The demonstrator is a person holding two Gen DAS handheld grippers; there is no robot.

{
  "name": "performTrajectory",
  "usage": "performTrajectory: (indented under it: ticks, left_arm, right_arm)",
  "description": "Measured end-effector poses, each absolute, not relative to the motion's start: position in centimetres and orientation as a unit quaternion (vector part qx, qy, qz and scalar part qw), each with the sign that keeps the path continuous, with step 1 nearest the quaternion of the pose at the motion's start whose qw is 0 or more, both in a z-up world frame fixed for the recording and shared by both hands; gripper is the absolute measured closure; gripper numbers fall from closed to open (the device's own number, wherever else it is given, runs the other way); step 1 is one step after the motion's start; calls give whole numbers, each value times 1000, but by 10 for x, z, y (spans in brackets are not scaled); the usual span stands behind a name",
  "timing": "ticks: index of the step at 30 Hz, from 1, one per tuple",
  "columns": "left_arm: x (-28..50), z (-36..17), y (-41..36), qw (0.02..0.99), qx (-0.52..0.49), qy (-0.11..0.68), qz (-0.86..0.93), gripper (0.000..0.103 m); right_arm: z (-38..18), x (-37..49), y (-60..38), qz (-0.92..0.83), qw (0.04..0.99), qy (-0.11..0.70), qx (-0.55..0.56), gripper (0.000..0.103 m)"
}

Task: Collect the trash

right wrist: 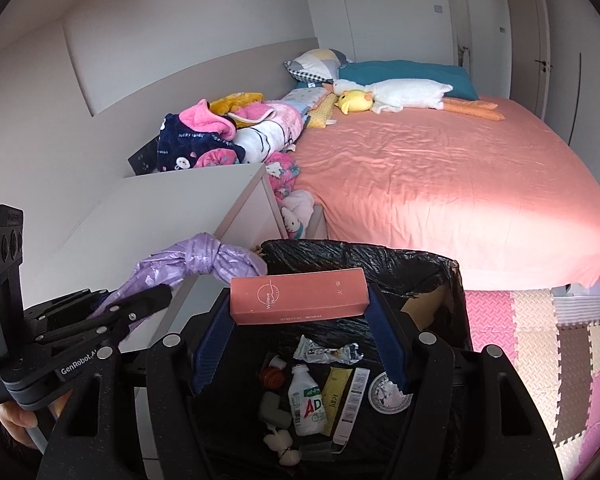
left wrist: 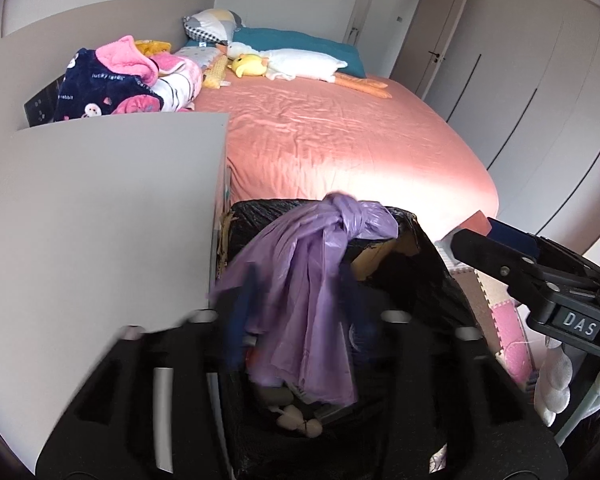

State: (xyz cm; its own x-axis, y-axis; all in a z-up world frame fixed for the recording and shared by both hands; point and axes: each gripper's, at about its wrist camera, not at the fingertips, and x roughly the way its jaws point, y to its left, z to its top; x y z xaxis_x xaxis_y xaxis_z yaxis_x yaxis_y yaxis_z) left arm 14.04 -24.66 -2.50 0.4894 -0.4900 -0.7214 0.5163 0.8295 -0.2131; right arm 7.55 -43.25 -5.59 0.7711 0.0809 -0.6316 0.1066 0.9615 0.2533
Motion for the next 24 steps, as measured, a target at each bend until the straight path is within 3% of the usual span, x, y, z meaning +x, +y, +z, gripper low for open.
performTrajectory:
  ticks: [2, 24]
  left_arm:
    - [137, -23, -245, 875, 13, 394, -281, 7]
    - [131, -14, -246, 884, 7, 372, -284, 7]
  right_arm:
    - [-56, 73, -437, -19, 932, 332, 145, 14]
    - [-60, 70, -438, -14, 931, 337, 136, 14]
